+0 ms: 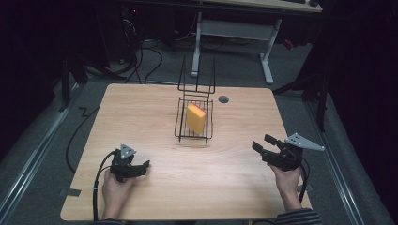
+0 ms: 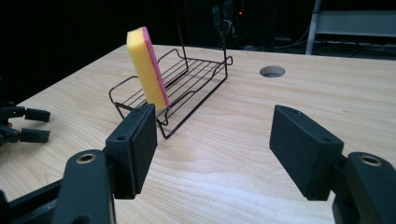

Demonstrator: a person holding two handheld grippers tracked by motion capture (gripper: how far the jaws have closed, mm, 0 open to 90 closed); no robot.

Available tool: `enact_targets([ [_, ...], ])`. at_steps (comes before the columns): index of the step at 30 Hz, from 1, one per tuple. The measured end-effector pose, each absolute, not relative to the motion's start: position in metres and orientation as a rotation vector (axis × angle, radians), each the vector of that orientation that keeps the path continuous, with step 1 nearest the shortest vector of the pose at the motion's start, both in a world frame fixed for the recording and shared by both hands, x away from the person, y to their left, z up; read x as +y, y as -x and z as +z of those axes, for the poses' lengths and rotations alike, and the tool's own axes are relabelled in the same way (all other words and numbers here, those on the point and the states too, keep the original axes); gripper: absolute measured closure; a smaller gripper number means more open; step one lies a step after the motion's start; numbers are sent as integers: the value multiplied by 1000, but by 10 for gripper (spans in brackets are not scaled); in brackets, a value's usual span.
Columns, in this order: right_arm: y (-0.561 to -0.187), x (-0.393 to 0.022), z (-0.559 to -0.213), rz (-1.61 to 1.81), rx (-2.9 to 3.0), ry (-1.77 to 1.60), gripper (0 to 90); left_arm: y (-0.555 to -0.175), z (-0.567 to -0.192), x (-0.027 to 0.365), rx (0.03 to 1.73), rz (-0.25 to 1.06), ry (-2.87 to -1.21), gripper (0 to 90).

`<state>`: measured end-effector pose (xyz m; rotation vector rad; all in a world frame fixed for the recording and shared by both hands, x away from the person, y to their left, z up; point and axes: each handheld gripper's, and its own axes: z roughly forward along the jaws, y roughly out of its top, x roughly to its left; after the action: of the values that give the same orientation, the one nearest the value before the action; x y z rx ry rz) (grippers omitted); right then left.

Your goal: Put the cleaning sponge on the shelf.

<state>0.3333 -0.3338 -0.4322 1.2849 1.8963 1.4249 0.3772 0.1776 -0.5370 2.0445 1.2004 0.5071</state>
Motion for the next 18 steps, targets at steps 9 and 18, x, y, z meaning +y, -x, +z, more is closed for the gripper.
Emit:
enact_targets([
  [9,-332,-335,-446,1415,1897,-1310,328,-377,-537,178,1201,507,-2045,205],
  [18,-333,-334,-458,1396,1909,-1335,329,-377,-537,177,1201,508,-2045,206],
])
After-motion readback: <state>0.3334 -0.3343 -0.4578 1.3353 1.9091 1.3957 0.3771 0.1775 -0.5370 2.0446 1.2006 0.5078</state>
